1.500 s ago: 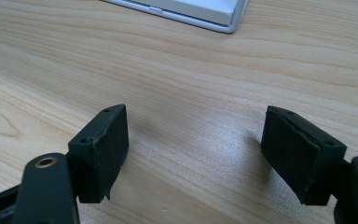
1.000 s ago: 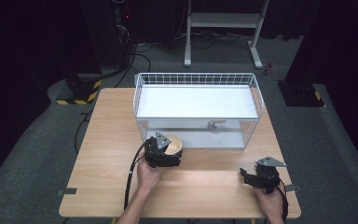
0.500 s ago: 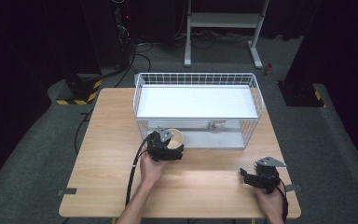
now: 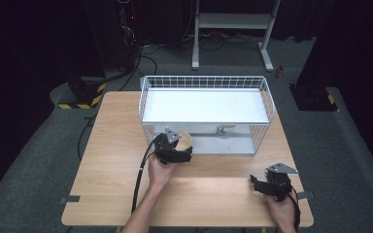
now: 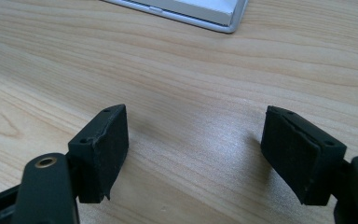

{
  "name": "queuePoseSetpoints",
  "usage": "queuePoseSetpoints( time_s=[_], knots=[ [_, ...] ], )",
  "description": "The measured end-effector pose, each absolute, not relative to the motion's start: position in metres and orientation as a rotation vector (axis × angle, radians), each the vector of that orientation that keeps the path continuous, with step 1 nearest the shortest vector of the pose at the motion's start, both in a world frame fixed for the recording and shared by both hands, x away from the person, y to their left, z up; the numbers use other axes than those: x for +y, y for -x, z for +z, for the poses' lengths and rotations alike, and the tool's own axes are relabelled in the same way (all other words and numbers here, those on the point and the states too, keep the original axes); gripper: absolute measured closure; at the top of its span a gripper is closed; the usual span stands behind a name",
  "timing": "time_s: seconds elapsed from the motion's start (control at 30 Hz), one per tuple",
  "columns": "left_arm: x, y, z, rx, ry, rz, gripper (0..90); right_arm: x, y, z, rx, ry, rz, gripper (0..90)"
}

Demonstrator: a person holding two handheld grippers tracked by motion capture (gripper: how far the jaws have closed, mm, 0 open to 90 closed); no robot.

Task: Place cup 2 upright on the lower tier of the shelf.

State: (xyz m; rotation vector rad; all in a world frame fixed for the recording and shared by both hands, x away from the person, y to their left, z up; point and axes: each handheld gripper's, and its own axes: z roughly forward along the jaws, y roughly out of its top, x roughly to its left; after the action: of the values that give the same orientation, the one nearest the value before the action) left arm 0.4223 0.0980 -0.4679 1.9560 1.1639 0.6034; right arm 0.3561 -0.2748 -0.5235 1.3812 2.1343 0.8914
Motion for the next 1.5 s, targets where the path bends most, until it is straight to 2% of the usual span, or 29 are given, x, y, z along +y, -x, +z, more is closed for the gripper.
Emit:
queuePoseSetpoints(
  time_s=[0.67,0.83,1.1,1.5],
  knots=[
    [0.092,-0.437,-0.476,1.175,-1.913,0.676,8.9,-0.275,-0.356,-0.523,2.134,-1.382,0.892,23.2],
    [0.092,-0.437,-0.476,1.18,-1.913,0.668,8.1,-0.275,-0.356,-0.524,2.134,-1.382,0.891,23.2],
    [0.092,-0.438,-0.479,1.19,-1.942,0.622,1.4,-0.275,-0.356,-0.524,2.134,-1.381,0.891,23.2],
    [0.098,-0.43,-0.479,1.205,-1.96,0.616,3.7,-0.275,-0.356,-0.524,2.134,-1.382,0.892,23.2]
  ],
)
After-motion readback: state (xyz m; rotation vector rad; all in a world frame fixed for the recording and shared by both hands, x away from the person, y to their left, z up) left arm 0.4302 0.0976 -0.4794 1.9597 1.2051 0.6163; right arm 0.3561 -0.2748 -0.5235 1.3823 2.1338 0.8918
